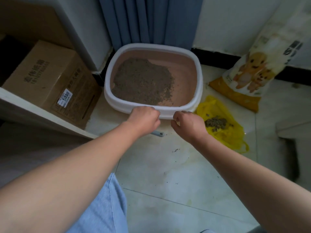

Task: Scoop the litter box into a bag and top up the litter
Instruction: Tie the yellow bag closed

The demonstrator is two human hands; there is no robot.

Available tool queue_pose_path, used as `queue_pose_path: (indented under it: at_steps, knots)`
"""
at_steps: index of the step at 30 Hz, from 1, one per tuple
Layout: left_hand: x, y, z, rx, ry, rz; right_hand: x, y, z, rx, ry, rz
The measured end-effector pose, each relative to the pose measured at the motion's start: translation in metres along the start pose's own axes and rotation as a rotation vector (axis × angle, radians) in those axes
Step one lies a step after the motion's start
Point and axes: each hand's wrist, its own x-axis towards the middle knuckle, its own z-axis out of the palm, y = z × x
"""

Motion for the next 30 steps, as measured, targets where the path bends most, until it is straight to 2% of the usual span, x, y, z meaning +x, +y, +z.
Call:
queue_pose_path:
  at_steps: [4,8,11,16,22,30]
  knots:
    - [0.018,0.015,-0.012,-0.05,0.11,-0.029,-0.006,0.026,-0.03,-0.071,-0.014,0.034]
    - [0.043,0.031,-0.014,-0.091,0.151,-0.04,-0.011,0.056,-0.053,-0.111,-0.008,0.111]
    - [0.061,0.048,-0.012,-0.069,0.169,0.022,-0.017,0.077,-0.066,-0.125,0.0,0.157]
    - [0.091,0.087,-0.018,-0.037,0.199,0.128,-0.013,0.118,-0.089,-0.248,-0.081,0.143]
    - [0.11,0.128,-0.011,0.02,0.156,0.201,-0.026,0.137,-0.088,-0.32,-0.127,0.113]
    - [0.117,0.142,-0.001,0.105,0.126,0.203,-0.056,0.168,-0.062,-0.233,-0.007,0.162]
